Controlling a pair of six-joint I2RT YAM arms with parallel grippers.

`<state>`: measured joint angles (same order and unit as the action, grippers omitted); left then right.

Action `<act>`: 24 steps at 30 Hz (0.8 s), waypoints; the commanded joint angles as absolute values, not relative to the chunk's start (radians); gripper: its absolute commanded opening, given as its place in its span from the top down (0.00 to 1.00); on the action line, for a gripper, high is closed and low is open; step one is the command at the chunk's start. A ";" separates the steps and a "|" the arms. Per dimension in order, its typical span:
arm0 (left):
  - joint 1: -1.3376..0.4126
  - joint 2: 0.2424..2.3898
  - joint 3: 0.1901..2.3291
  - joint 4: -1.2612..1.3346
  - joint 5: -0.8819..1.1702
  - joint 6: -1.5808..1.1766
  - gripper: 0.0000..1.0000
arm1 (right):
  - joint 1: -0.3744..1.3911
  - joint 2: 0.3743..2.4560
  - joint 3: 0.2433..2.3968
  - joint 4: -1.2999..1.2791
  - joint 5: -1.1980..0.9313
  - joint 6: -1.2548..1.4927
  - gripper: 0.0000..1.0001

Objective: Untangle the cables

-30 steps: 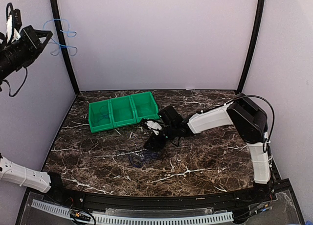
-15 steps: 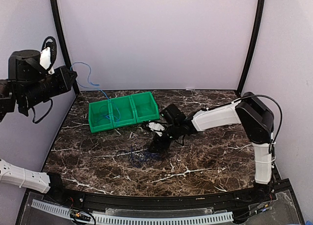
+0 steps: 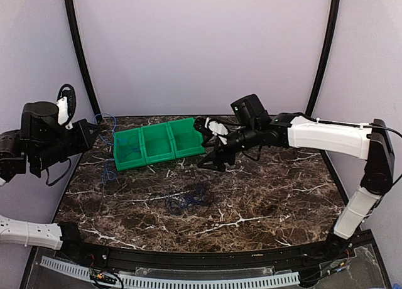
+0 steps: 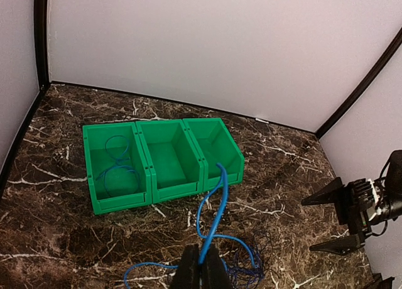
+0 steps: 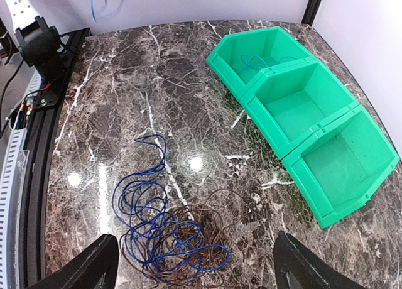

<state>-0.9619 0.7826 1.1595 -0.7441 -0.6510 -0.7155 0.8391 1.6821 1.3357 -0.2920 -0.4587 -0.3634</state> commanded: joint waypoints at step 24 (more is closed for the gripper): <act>-0.958 1.042 1.022 -0.335 -0.245 -0.614 1.00 | 0.999 1.737 1.673 -0.481 -0.540 -0.541 0.44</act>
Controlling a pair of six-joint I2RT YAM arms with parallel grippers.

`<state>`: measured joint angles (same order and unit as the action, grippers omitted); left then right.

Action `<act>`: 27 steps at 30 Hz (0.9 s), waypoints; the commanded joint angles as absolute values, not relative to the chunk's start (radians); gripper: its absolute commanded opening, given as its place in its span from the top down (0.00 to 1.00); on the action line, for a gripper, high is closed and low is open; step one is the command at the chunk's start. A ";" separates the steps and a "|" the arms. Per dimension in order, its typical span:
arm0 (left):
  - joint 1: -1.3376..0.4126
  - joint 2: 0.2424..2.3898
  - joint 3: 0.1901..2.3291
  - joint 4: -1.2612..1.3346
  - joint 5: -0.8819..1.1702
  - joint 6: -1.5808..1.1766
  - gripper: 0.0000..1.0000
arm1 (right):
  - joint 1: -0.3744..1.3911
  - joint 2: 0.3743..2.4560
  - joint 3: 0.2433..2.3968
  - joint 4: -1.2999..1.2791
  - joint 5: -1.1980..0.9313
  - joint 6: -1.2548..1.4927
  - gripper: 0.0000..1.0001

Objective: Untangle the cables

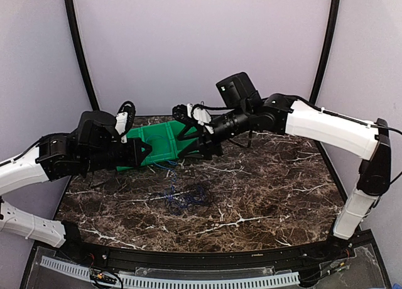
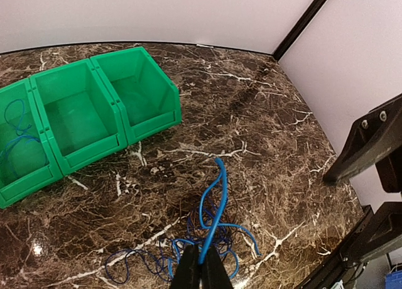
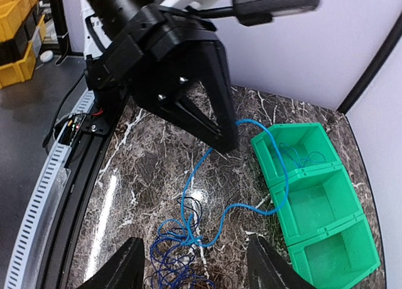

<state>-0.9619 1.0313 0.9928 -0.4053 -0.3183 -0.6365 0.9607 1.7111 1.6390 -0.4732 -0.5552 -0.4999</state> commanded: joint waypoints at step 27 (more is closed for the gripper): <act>-0.958 1.007 1.015 -0.332 -0.189 -0.633 1.00 | 1.033 1.802 1.618 -0.418 -0.509 -0.487 0.76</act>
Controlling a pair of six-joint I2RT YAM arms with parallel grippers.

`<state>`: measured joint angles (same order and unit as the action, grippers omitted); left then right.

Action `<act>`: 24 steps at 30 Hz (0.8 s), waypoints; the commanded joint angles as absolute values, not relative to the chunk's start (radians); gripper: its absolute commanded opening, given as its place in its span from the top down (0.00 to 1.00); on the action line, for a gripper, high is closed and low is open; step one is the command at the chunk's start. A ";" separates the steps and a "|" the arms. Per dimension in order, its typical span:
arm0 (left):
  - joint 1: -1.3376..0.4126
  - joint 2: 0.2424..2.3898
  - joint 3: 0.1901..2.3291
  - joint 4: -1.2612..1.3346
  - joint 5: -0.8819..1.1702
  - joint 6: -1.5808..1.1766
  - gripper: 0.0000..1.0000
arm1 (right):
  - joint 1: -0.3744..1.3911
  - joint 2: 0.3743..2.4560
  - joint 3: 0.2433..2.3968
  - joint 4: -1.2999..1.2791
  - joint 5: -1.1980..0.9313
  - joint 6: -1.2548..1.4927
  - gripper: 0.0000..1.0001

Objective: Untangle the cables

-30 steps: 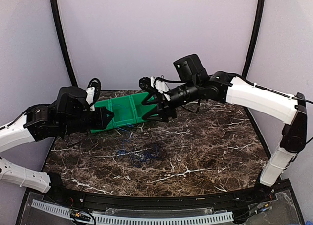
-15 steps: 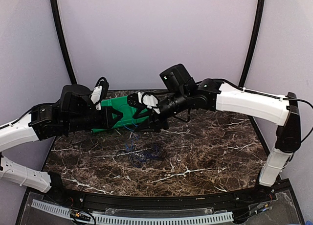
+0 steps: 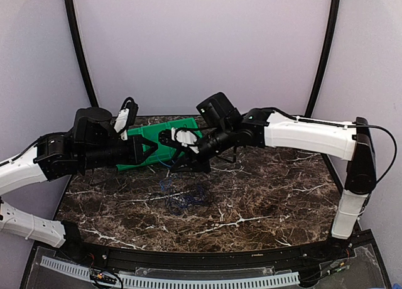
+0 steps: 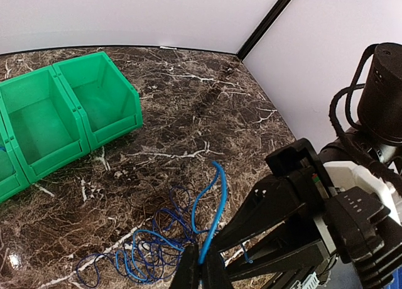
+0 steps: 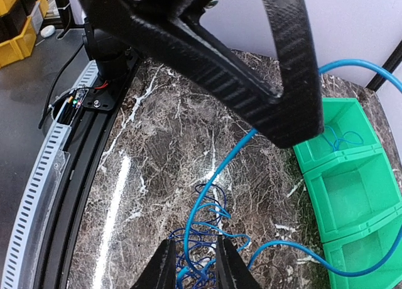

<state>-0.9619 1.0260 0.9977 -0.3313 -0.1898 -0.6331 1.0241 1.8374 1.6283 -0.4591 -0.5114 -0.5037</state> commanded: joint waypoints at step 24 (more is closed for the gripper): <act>-0.897 1.080 1.208 -0.593 -0.512 -0.540 1.00 | 0.761 1.525 1.328 -0.367 -0.549 -0.358 0.35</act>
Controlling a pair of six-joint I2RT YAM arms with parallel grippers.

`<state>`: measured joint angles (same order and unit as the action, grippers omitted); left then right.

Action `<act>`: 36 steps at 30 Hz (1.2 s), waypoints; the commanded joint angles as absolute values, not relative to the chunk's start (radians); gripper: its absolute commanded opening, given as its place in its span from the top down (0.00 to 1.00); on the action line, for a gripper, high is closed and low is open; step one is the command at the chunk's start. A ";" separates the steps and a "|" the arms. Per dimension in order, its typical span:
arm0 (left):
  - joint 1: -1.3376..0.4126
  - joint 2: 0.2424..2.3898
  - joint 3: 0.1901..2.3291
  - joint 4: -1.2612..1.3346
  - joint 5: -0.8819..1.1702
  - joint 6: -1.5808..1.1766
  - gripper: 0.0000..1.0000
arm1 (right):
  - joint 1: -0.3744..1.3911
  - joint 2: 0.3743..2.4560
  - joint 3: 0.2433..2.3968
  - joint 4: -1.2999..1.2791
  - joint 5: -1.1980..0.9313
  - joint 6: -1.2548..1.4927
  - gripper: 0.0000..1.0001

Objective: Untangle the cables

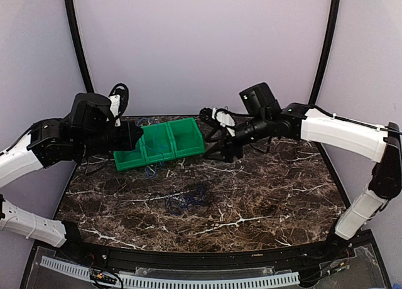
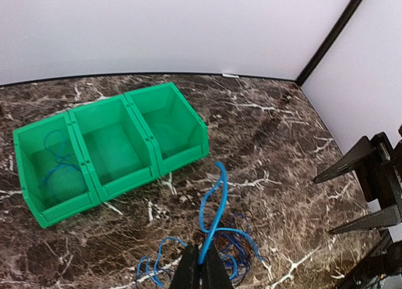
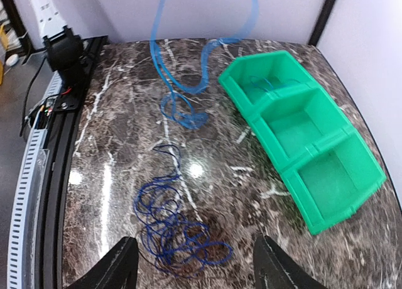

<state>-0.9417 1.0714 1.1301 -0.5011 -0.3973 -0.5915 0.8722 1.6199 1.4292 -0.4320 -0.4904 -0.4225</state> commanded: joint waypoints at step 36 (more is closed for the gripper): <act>-0.347 1.560 1.331 -0.440 -0.411 -0.320 1.00 | 0.365 1.199 0.729 -0.082 -0.684 -0.422 0.17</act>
